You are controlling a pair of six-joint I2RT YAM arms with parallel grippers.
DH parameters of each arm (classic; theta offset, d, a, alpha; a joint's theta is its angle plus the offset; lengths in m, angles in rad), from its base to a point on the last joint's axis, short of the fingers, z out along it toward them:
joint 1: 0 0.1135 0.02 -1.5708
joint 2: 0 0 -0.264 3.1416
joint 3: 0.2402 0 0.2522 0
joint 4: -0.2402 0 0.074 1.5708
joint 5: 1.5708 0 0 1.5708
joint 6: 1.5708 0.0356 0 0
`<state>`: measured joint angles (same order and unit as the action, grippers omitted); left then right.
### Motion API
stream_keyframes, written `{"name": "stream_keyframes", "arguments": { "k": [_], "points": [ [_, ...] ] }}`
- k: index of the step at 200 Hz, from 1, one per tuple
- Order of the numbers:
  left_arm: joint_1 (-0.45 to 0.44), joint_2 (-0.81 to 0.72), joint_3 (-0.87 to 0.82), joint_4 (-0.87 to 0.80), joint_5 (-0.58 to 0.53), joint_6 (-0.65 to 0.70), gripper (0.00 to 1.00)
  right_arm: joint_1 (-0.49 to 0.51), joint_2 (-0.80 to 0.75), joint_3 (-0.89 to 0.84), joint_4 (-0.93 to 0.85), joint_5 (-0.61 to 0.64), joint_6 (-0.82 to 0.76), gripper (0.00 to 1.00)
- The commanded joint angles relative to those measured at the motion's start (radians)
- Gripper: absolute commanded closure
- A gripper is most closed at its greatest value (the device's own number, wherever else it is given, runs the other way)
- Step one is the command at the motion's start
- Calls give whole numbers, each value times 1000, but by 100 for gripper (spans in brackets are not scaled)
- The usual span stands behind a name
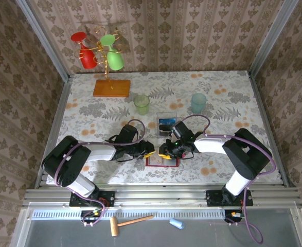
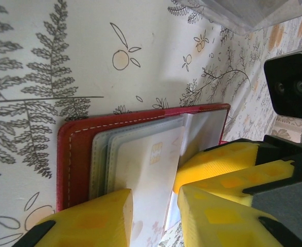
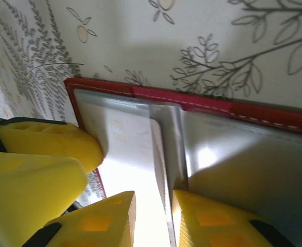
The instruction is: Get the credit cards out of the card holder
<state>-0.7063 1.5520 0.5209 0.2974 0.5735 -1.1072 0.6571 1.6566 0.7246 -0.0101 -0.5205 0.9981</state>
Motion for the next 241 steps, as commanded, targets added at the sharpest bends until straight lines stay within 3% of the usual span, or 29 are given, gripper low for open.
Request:
{"name": "stream_keyframes", "arguments": {
  "k": [1, 83, 203, 241],
  "points": [
    [-2, -12, -6, -9, 10, -2, 68, 6, -6, 7, -85, 52, -34, 75],
    [3, -58, 4, -75, -9, 23, 69, 6, -71, 13, -100, 57, -46, 76],
    [3, -26, -23, -119, -15, 55, 72, 6, -9, -7, 13, -18, -7, 76],
    [4, -26, -27, -121, -17, 55, 71, 7, -8, -11, -16, 8, -15, 76]
  ]
}}
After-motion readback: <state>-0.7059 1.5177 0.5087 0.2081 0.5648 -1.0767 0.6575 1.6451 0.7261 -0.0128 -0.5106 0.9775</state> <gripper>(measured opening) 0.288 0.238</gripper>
